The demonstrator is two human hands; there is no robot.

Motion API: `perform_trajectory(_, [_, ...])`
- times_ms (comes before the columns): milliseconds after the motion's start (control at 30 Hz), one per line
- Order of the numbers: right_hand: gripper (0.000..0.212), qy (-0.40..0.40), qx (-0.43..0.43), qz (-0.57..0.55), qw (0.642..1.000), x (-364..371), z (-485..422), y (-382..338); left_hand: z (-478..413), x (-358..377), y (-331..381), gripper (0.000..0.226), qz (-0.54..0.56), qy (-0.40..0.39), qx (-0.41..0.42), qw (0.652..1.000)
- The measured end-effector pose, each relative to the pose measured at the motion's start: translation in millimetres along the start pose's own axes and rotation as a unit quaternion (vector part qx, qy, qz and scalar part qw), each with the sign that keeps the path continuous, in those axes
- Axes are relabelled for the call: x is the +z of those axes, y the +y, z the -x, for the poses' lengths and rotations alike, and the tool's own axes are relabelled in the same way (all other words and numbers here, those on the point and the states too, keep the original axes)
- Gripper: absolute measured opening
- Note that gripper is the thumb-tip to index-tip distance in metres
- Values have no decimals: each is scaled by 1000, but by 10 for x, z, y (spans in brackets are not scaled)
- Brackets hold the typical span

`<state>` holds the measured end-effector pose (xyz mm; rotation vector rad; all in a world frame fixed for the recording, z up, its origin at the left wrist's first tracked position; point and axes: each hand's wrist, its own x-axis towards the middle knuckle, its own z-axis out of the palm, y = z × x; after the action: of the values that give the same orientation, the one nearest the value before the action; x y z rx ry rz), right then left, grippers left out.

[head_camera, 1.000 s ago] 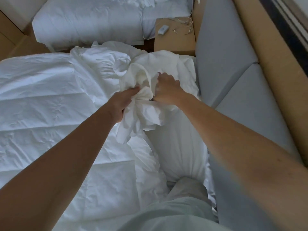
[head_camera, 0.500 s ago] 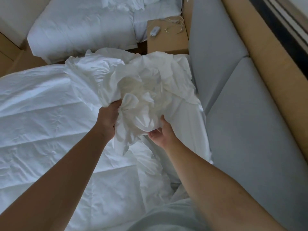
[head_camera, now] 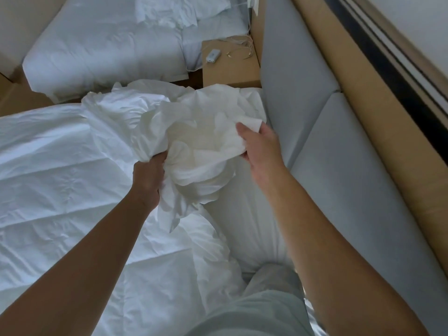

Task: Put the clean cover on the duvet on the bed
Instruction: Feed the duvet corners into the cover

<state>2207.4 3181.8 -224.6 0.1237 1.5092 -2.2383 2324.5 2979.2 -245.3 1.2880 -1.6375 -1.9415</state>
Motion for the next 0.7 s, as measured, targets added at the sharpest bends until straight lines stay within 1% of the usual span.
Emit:
perform_trajectory(33, [17, -21, -27, 3, 999, 4, 28, 3, 4, 0, 10, 14, 0, -1, 3, 1000])
perform_trajectory(67, [23, -37, -16, -31, 999, 2, 33, 27, 19, -3, 22, 14, 1, -1, 5, 1000])
perform_trajectory(100, [33, -54, 15, -85, 995, -14, 14, 70, 31, -14, 28, 14, 2, -1, 6, 1000])
perform_trajectory(167, [51, -88, 83, -213, 970, -69, -72, 197, 64, -55, 33, 16, 1, 1, 3, 1000])
perform_trajectory(200, [55, -95, 95, -259, 957, -90, -108, 257, 88, -77, 40, 16, 0, 3, 2, 1000])
perform_trajectory(300, [51, -88, 114, -366, 919, -176, -226, 450, 130, -146, 47, 27, 2, -2, 7, 1000])
perform_trajectory(333, [51, -83, 129, -393, 907, -193, -257, 495, 152, -161, 56, 34, 2, -5, 4, 1000])
perform_trajectory(367, [53, -71, 147, -398, 903, -190, -285, 534, 160, -174, 57, 39, 2, -9, 1, 1000])
perform_trajectory(433, [52, -54, 175, -371, 910, -141, -361, 595, 168, -172, 56, 39, -2, -12, -3, 1000])
perform_trajectory(500, [47, -49, 179, -311, 932, -45, -418, 594, 164, -164, 44, 29, -17, -4, -3, 1000])
perform_trajectory(567, [42, -18, 172, -252, 952, 34, -449, 546, 142, -173, 43, 24, -27, 8, 0, 1000])
perform_trajectory(600, [39, 11, 169, -227, 959, 50, -443, 502, 140, -175, 58, 24, -27, 11, 0, 1000])
perform_trajectory(633, [35, 58, 152, -199, 966, 43, -446, 456, 110, -174, 33, 24, -24, 9, 3, 1000])
perform_trajectory(667, [27, 109, 115, -158, 975, 43, -436, 397, 106, -162, 31, 23, -23, 12, 2, 1000])
perform_trajectory(700, [19, 148, 52, -86, 984, 68, -392, 311, 80, -153, 21, 20, -24, 18, 6, 1000])
